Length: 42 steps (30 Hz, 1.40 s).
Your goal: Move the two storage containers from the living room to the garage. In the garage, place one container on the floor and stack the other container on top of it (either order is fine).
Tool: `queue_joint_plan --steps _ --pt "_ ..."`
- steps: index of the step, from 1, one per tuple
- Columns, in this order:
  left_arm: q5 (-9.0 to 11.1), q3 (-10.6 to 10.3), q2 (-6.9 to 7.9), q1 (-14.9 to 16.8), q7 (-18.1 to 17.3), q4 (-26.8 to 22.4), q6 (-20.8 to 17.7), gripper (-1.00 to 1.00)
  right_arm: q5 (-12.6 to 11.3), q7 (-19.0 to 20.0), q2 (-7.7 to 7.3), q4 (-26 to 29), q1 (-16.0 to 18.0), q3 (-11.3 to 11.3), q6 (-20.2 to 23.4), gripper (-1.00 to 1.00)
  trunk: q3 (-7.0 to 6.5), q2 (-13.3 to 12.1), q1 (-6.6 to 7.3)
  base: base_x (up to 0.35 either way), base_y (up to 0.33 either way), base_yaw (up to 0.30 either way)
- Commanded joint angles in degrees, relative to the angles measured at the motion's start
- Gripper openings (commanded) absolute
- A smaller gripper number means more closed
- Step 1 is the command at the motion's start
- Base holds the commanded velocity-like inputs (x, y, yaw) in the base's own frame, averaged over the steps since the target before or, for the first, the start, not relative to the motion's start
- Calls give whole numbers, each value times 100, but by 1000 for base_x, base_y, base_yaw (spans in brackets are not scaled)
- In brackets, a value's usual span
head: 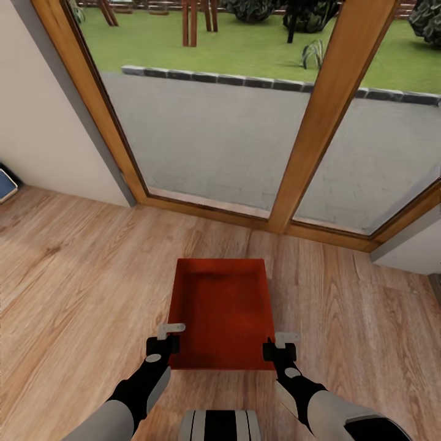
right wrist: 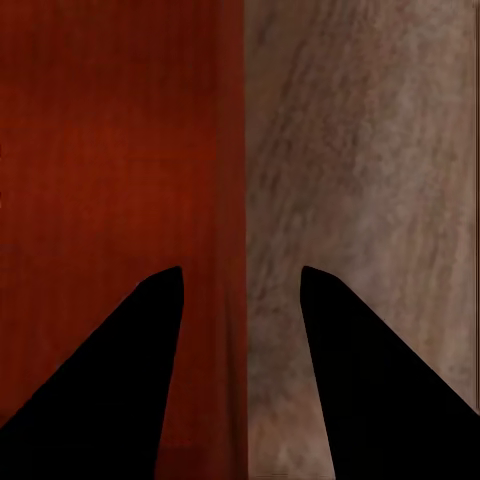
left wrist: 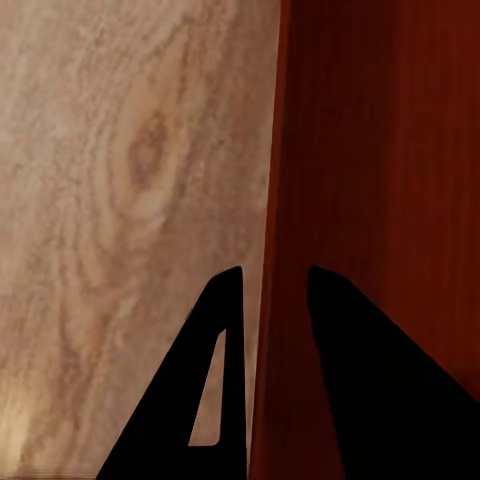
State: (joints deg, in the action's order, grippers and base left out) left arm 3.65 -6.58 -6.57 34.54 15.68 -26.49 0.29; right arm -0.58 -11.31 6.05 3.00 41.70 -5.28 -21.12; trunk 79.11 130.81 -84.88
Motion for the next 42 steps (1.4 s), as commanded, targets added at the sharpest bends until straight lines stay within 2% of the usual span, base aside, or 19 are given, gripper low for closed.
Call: queue_joint_plan --steps 1,42 --pt "13 -45 11 0 76 0 0 -100 43 -29 2 -1 5 96 2 -100 -15 -40 23 0 0 0" --pt "13 -45 15 0 75 21 15 -100 41 -20 28 -10 5 98 3 -100 -751 -1685 924 0 0 0"
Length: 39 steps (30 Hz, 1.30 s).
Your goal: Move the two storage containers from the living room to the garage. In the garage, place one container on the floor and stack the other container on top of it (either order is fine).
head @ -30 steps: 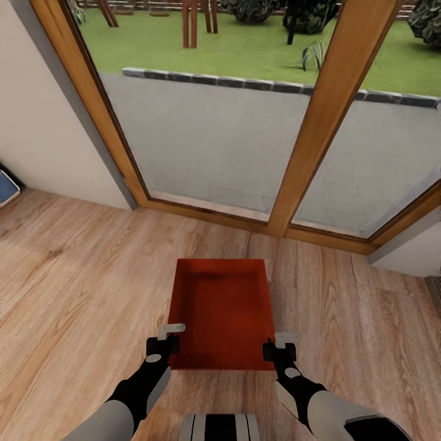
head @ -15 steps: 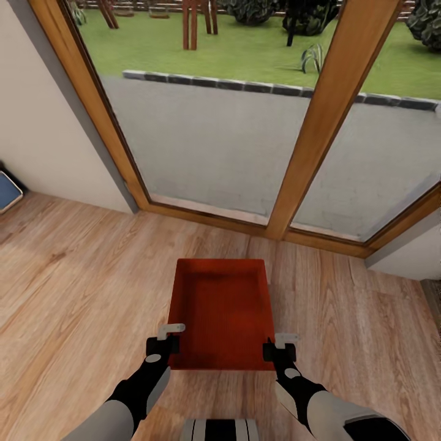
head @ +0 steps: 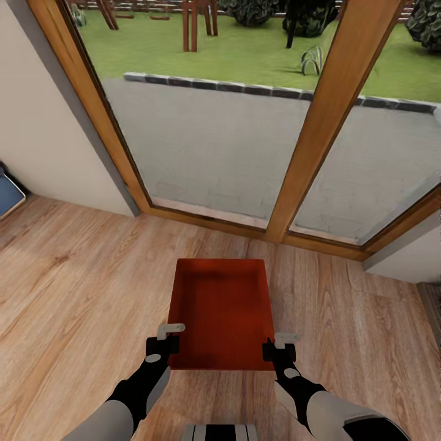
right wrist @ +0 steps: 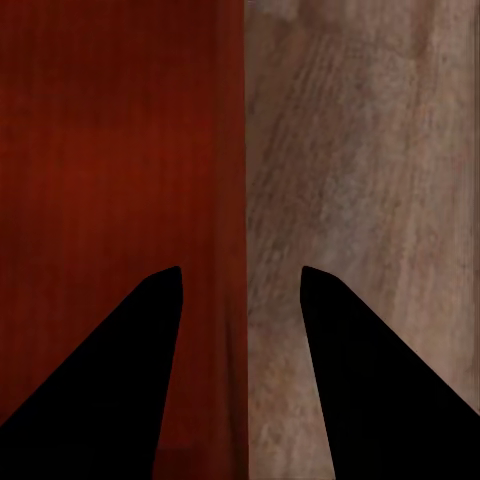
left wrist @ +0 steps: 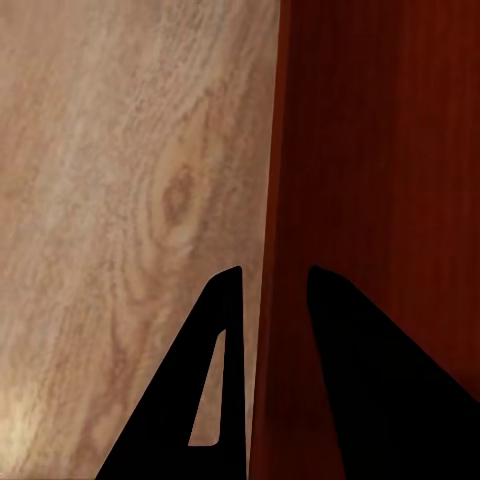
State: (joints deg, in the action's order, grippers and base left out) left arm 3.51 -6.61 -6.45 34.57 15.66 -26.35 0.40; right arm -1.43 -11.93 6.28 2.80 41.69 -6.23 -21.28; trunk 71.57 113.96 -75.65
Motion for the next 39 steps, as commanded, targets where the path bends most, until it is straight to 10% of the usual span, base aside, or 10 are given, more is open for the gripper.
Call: queue_joint_plan --steps 1,39 --pt "27 -42 4 -3 78 7 4 -100 125 41 4 10 6 192 19 -100 -16 -40 23 0 0 0" --pt "80 -32 83 -3 78 36 13 -100 108 15 7 1 6 192 46 -100 -698 -1564 858 0 0 0"
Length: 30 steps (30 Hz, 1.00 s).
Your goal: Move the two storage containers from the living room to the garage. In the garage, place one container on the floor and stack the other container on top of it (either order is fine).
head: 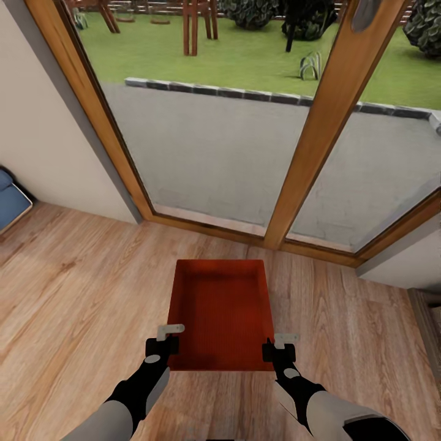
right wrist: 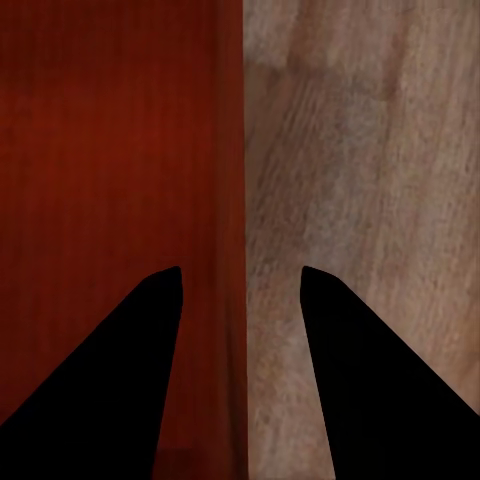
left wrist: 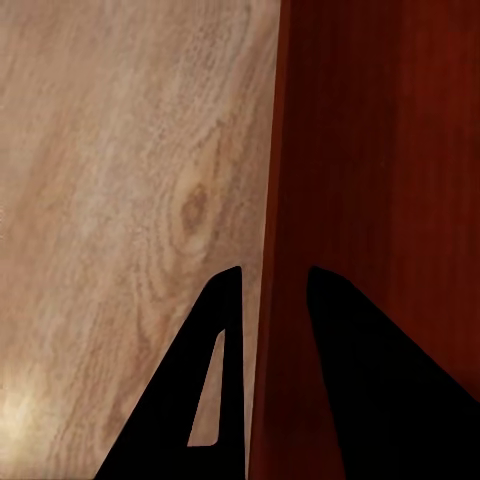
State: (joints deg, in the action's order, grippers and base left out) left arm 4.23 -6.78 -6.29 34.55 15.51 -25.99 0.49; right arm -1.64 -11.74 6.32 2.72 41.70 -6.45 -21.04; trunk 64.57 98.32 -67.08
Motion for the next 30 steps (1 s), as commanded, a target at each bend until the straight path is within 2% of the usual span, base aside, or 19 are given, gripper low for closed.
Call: queue_joint_plan --steps 1,7,10,14,30 --pt "13 -14 67 -1 92 -1 4 -100 129 -4 3 10 4 215 21 -100 -16 -40 23 0 0 0" --pt "35 -16 90 -1 92 5 4 -100 129 -4 1 10 4 215 21 -100 -123 -281 155 0 0 0" --pt "145 -16 93 -1 92 6 4 -100 129 -4 1 10 4 215 21 -100 -177 -401 221 0 0 0" --pt "192 -16 96 -1 92 14 4 -100 129 -4 1 3 4 215 21 -100 -249 -562 309 0 0 0" --pt "210 -12 102 -1 92 129 4 -100 129 3 1 1 4 215 13 -100 -536 -1203 660 0 0 0"
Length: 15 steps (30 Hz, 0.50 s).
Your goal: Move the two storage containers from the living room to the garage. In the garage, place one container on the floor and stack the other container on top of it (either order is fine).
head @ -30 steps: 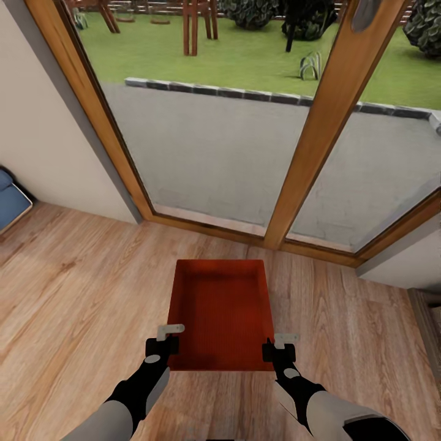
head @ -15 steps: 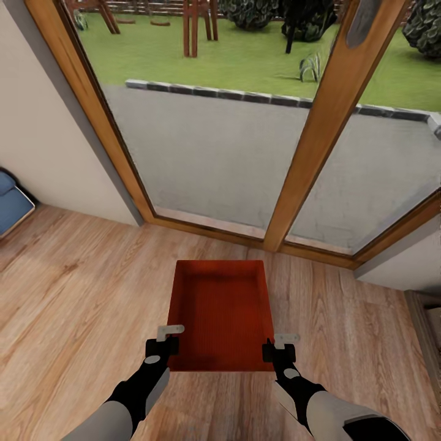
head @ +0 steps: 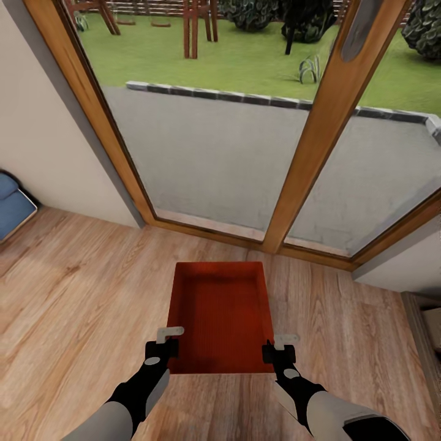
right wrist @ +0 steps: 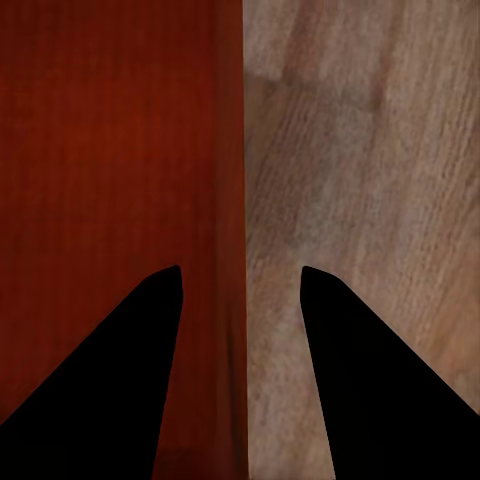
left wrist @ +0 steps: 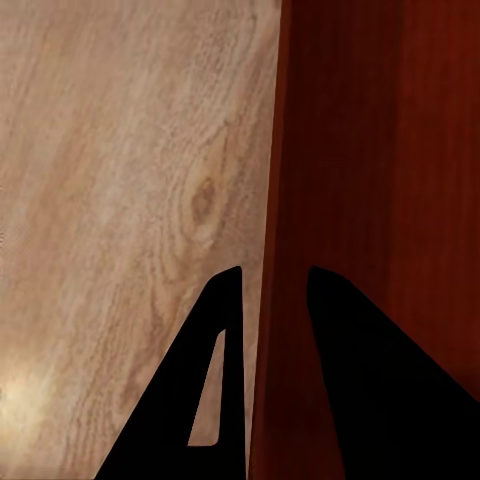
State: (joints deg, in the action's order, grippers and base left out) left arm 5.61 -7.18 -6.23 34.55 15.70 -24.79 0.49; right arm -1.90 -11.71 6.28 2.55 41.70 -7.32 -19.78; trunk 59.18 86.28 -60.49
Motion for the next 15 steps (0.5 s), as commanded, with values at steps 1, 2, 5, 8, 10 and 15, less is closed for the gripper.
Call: queue_joint_plan --steps 1,2,5,8,10,15 --pt "71 28 96 -1 74 9 3 -100 155 -2 4 17 5 301 -114 -100 -16 -40 23 0 0 0" --pt "71 26 96 -1 74 9 3 -100 155 -1 4 17 5 301 -114 -100 -34 -80 45 0 0 0" --pt "71 27 96 -1 74 9 3 -100 155 -3 1 17 5 301 -114 -100 -87 -201 111 0 0 0" --pt "72 29 96 -1 74 9 3 -100 155 -2 3 12 5 301 -114 -100 -141 -321 177 0 0 0" --pt "72 27 96 -1 74 9 3 -100 155 -1 2 10 5 301 -114 -100 -177 -401 221 0 0 0" --pt "72 30 96 -1 74 9 3 -100 155 2 0 5 5 301 -114 -100 -267 -602 330 0 0 0"
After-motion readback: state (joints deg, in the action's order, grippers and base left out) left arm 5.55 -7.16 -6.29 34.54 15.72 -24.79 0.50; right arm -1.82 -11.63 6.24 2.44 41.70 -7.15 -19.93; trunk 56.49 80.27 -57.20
